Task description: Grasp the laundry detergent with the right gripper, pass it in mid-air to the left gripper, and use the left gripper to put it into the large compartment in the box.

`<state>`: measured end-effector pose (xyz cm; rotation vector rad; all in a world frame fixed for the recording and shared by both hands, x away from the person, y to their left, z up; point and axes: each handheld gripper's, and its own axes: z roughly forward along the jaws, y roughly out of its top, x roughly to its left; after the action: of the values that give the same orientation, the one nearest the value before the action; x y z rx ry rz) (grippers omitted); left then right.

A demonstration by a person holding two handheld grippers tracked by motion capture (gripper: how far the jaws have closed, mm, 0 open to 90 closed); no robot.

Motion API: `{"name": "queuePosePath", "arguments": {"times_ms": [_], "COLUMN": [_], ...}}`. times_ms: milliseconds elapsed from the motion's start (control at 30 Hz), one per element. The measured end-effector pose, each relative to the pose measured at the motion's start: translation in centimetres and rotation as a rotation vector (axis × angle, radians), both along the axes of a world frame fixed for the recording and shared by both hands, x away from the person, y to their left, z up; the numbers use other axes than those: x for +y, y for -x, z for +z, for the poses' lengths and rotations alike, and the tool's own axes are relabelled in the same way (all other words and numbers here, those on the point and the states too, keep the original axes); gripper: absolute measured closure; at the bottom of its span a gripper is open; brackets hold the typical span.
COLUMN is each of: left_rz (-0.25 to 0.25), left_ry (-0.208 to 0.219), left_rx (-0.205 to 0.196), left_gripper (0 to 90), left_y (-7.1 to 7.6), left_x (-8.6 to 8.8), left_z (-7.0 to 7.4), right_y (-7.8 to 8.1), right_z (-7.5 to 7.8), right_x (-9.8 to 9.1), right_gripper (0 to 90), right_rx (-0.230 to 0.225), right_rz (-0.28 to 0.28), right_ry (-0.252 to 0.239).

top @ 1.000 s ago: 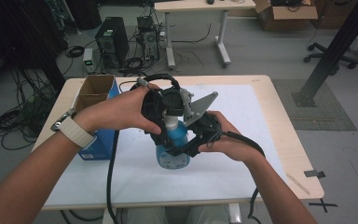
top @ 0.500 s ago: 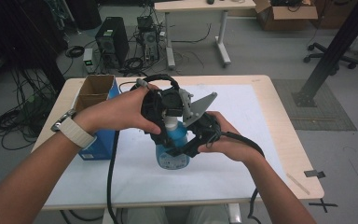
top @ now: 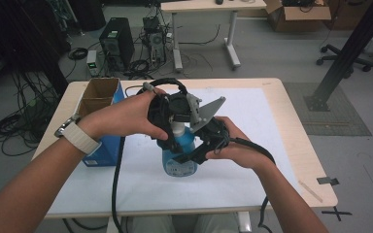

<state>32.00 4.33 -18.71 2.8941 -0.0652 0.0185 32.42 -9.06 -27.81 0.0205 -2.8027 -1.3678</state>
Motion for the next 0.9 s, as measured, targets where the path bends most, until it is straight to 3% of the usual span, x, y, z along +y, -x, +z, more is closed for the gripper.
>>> {"name": "queuePosePath", "arguments": {"times_ms": [367, 500, 633, 733, 900], "left_rz": [0.003, 0.002, 0.024, 0.040, 0.062], "left_ry": [-0.008, -0.019, -0.023, -0.018, -0.033], "left_rx": [-0.008, -0.014, -0.017, -0.023, -0.022], "left_gripper": [37.4, 37.5, 37.5, 37.5, 37.5], "left_y": [0.2, 0.2, 0.2, 0.1, 0.0], "left_x": [-0.1, -0.3, -0.3, 0.0, 0.4], "left_z": [0.2, 0.4, 0.4, 0.5, 0.8], "right_y": [0.1, 0.2, 0.1, 0.0, -0.5], "right_z": [0.2, 0.2, 0.2, -0.1, -0.8], "right_x": [0.0, -0.1, -0.4, -0.9, -3.3], "right_gripper": [43.4, 42.4, 26.4, 23.5, 12.5], "right_rx": [-0.013, -0.007, 0.007, 0.013, 0.036], "right_rz": [-0.006, -0.005, -0.016, -0.025, -0.103], "right_ry": [0.009, -0.009, -0.025, -0.033, -0.029]}}
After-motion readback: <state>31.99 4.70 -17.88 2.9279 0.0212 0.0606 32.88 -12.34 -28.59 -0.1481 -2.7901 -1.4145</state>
